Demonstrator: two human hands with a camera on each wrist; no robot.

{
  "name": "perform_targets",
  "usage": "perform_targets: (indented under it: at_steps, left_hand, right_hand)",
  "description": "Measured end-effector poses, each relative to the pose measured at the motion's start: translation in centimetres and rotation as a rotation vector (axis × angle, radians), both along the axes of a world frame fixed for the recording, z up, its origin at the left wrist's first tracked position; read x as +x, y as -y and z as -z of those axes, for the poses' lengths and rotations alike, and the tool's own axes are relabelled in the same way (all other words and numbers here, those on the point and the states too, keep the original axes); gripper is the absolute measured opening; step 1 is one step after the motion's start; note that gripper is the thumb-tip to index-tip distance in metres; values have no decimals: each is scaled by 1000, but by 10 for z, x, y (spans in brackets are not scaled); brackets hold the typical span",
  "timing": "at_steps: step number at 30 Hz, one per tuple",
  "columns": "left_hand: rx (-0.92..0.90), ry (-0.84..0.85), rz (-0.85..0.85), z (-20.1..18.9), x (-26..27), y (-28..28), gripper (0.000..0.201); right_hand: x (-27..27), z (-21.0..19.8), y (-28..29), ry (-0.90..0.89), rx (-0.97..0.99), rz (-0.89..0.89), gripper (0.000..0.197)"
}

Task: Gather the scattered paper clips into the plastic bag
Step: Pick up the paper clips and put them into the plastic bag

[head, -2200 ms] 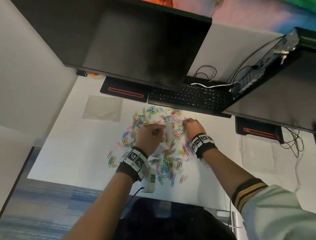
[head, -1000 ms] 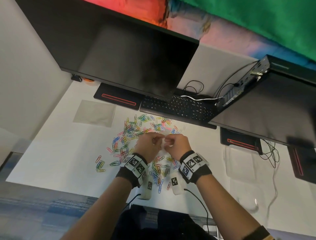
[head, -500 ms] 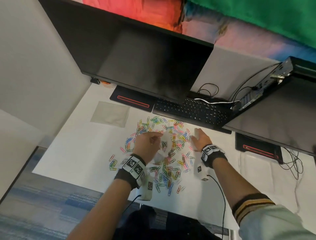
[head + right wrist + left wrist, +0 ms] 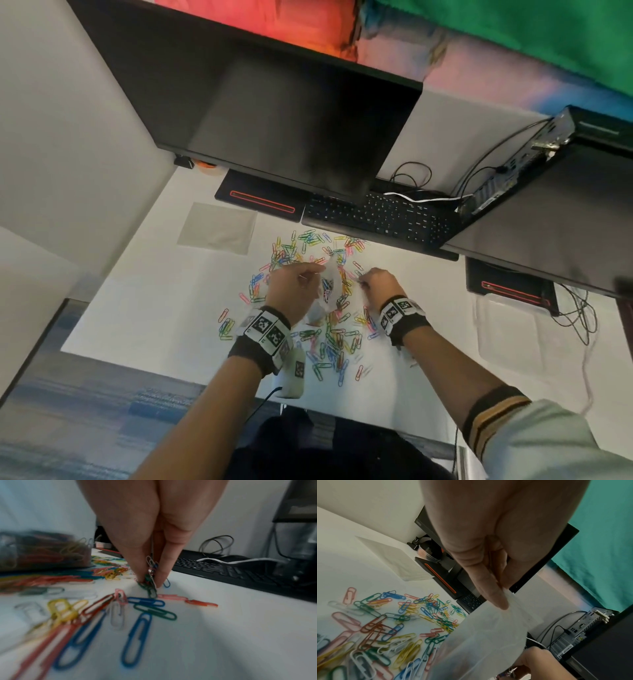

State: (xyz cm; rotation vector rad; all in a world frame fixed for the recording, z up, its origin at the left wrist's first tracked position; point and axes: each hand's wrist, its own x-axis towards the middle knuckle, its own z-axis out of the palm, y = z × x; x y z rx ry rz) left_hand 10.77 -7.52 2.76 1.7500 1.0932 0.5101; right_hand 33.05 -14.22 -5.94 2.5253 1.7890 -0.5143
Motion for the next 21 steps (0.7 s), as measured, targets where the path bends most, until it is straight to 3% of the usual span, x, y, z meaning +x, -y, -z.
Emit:
perform_targets:
  at_steps: [3,7,9,12,17,21]
  left_hand:
    - [-16,5,6,1,-1,0,22]
    - [-11,2,16,0,-1,-2,23]
    - [-31,9,23,0,2,-3,23]
    - [-26,10,34,-1,9,-3,24]
    - [-32,-4,74,-1,20,-2,23]
    - [-6,-27,94,-3,26,0,18]
  right_hand:
    - [6,-12,4,-221,107,328,20]
    - [16,-33,18,-835,245,802,30]
    - [10,-54,21,-1200,368,909,27]
    - [-4,-86,21,-1470,474,889,23]
    - [-34,-105,19,-1560,420,748,26]
    - [-58,-92,15,-1233,272,616,23]
